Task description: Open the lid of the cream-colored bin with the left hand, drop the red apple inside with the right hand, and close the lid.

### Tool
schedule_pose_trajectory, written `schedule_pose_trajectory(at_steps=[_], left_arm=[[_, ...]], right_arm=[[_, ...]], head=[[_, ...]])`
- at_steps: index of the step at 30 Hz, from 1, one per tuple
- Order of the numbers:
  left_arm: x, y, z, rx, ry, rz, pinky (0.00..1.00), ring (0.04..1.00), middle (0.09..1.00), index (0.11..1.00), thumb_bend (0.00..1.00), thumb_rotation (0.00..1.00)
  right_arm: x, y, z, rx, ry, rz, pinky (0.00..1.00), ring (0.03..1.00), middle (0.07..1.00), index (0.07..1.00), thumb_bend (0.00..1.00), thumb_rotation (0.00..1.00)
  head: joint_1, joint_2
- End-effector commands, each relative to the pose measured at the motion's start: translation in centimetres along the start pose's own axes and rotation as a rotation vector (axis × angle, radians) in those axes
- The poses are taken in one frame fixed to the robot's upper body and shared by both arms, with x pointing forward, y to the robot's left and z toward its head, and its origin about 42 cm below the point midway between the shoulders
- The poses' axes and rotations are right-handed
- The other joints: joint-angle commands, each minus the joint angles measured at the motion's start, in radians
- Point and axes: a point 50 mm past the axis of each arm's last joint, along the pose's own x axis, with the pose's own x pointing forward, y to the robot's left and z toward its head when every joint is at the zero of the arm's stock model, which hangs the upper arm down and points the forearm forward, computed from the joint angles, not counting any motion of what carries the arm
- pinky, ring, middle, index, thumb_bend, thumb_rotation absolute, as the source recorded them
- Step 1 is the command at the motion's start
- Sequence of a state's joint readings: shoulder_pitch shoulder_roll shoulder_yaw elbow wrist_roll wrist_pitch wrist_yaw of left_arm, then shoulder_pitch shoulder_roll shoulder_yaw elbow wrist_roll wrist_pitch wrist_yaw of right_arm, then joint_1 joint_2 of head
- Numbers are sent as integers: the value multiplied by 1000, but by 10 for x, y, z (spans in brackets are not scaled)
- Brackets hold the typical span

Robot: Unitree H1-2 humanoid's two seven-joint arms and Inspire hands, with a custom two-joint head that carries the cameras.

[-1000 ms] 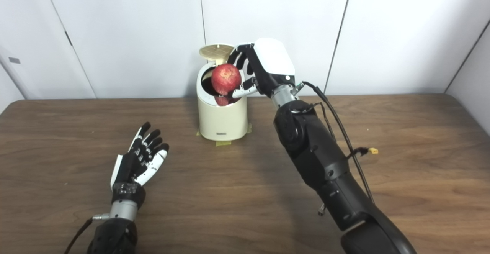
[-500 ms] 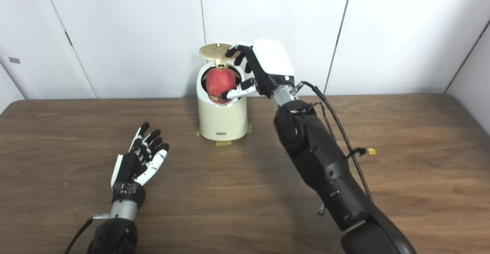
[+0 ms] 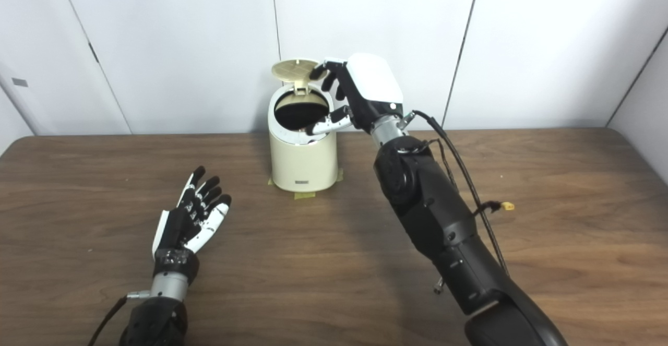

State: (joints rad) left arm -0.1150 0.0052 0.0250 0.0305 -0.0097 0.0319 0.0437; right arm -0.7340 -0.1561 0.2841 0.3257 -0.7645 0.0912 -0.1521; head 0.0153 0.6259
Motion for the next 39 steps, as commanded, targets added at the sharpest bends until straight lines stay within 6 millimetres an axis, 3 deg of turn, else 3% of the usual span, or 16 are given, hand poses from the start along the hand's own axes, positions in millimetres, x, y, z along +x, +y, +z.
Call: schedule_pose_trajectory(at_steps=[1,11,19,25,28,31,32,35,39], left_arm=[[7,-1,12,-14,-47,-11,922,917,918,1000,514,277],[9,2,10,-17,-44,-6,921,919,922,1000,502,252],[15,8,11,-56,-20,32,875,907,901,966,514,230],[33,21,34,-65,-32,45,919,890,898,923,451,301],[42,27,48,-51,-46,26,919,914,910,922,396,393],[52,33,62,-45,-57,15,946,929,916,924,390,449],[57,35,67,-35,-62,8,949,930,919,923,401,472],[69,37,84,-21,-72,-17,970,941,932,934,391,528],[83,34,97,-1,-90,-57,951,945,946,949,387,554]], right_arm=[[12,-21,13,40,-49,-96,333,396,482,533,537,11],[7,-26,5,73,-48,-127,332,384,499,533,514,0],[-8,-44,-2,245,30,-146,361,412,491,505,520,0],[-53,-64,-24,446,178,-87,334,399,474,540,516,0],[-79,-64,-31,561,225,-46,386,467,470,521,521,9],[-100,-62,-35,633,257,-1,480,567,604,501,503,148],[-108,-61,-38,668,263,18,534,615,651,620,549,398],[-134,-54,-47,751,270,57,707,778,795,772,592,730],[-163,-38,-56,837,292,51,780,893,911,875,620,892]], head=[[-1,2],[-4,-5],[2,-13],[-1,-25],[-3,-31],[-8,-35],[-11,-37],[-14,-44],[-20,-52]])
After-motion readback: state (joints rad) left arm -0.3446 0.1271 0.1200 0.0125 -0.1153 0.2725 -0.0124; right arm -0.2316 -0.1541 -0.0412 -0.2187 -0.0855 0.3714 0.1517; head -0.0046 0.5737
